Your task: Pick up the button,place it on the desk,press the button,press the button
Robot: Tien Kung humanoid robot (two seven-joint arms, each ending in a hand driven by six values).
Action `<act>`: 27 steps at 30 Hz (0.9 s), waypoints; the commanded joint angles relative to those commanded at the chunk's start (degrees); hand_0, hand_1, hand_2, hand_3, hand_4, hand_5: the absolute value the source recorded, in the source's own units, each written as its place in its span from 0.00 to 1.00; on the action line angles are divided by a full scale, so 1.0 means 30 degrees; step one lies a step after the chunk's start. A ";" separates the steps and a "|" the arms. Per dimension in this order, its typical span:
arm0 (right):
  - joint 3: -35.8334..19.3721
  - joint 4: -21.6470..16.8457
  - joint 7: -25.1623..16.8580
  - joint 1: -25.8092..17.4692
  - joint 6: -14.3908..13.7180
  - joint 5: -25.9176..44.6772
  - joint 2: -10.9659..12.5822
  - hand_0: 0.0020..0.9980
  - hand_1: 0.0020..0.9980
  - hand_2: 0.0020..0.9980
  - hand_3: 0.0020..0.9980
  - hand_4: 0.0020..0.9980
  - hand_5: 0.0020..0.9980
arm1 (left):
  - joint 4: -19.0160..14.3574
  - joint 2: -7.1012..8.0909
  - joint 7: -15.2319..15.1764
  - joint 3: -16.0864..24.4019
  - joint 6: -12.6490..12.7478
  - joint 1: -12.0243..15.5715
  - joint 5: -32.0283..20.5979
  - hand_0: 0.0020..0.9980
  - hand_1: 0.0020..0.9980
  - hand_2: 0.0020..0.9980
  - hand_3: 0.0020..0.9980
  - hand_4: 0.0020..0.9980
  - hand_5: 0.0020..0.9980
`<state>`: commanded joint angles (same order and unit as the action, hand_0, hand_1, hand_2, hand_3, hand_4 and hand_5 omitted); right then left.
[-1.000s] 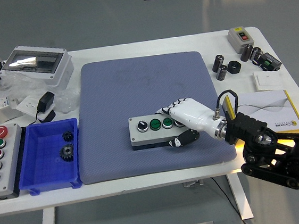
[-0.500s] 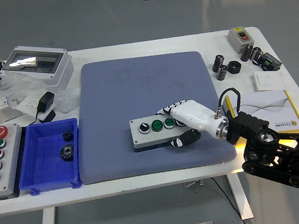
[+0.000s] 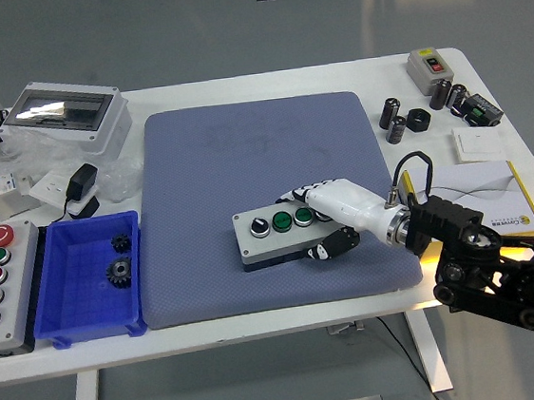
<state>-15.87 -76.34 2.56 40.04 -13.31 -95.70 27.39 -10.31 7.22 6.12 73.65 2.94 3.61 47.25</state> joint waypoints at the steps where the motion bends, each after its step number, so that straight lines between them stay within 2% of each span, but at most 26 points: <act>1: -0.0041 -0.0014 0.0013 0.0005 0.0069 0.0032 0.0005 0.83 0.84 0.86 0.93 0.71 0.11 | 0.0000 0.0000 -0.0006 0.0007 -0.0006 -0.0003 0.0007 0.66 0.63 0.62 0.71 0.82 0.26; 10: -0.0515 -0.0258 0.0306 0.0008 0.1208 0.0736 0.0152 0.83 0.85 0.87 0.94 0.71 0.11 | 0.0000 -0.0006 -0.0045 0.0024 -0.0080 -0.0018 0.0039 0.66 0.63 0.62 0.71 0.82 0.26; 11: -0.0551 -0.0297 0.0312 0.0006 0.1260 0.0823 0.0173 0.84 0.87 0.89 0.97 0.77 0.14 | 0.0000 -0.0009 -0.0050 0.0018 -0.0083 -0.0016 0.0032 0.66 0.63 0.62 0.71 0.82 0.26; 16: -0.0679 -0.0565 0.0330 -0.0003 0.1495 0.1435 0.0392 0.84 0.87 0.89 0.97 0.77 0.14 | 0.0000 -0.0029 -0.0093 -0.0007 -0.0104 -0.0011 0.0014 0.66 0.63 0.62 0.71 0.82 0.26; 17: -0.0684 -0.0608 0.0333 -0.0009 0.1533 0.1534 0.0444 0.89 0.91 0.95 1.00 0.81 0.15 | 0.0000 -0.0030 -0.0103 -0.0021 -0.0109 -0.0007 0.0004 0.66 0.63 0.62 0.71 0.82 0.26; 27: -0.0872 -0.1107 0.0408 -0.0020 0.1752 0.1836 0.0885 0.91 0.92 0.97 1.00 0.80 0.15 | 0.0000 -0.0055 -0.0121 0.0008 -0.0144 0.0005 0.0117 0.66 0.63 0.62 0.71 0.82 0.26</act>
<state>-18.48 -79.66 3.79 39.98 -8.06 -90.19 30.04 -10.31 7.06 5.76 73.67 2.51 3.63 47.60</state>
